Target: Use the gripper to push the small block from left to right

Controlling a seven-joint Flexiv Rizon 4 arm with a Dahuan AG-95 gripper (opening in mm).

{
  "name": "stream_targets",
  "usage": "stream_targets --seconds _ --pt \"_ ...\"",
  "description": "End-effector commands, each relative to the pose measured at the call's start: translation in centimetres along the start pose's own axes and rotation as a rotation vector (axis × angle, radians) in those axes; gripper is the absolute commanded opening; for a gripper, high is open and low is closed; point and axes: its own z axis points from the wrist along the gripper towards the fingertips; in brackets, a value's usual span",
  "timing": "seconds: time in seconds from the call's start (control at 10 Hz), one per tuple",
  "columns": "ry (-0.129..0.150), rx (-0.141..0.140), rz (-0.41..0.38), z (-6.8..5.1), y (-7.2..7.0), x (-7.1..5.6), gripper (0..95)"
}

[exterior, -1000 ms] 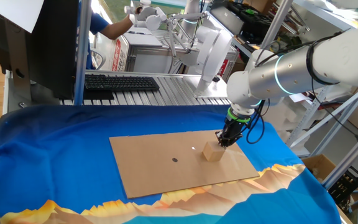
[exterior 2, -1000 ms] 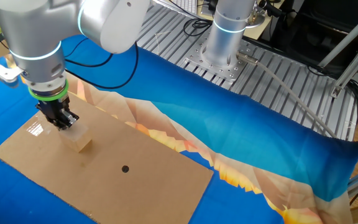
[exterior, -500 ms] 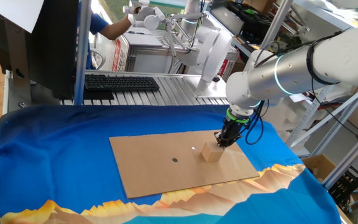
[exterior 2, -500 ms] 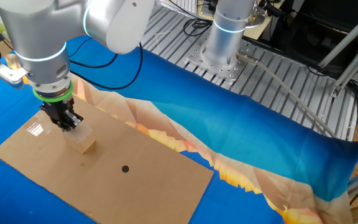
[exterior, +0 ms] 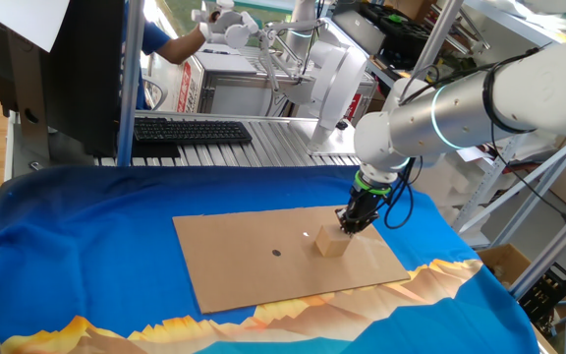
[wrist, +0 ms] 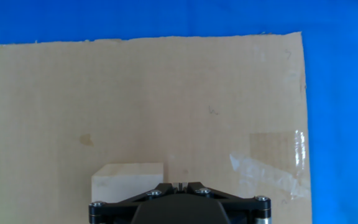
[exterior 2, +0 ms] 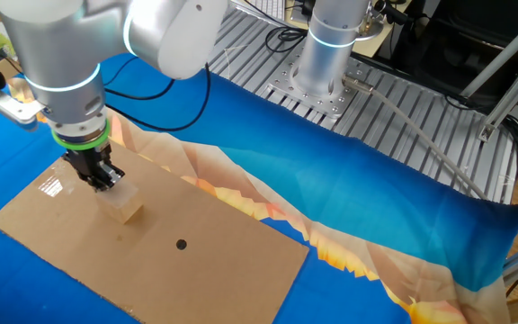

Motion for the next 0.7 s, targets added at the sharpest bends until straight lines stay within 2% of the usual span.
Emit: stream_targets --seconds 0.1,0.7 --pt "0.002 -0.001 0.007 0.3 0.3 0.1 0.0" --pt "0.004 -0.001 0.031 0.8 1.7 0.6 0.0"
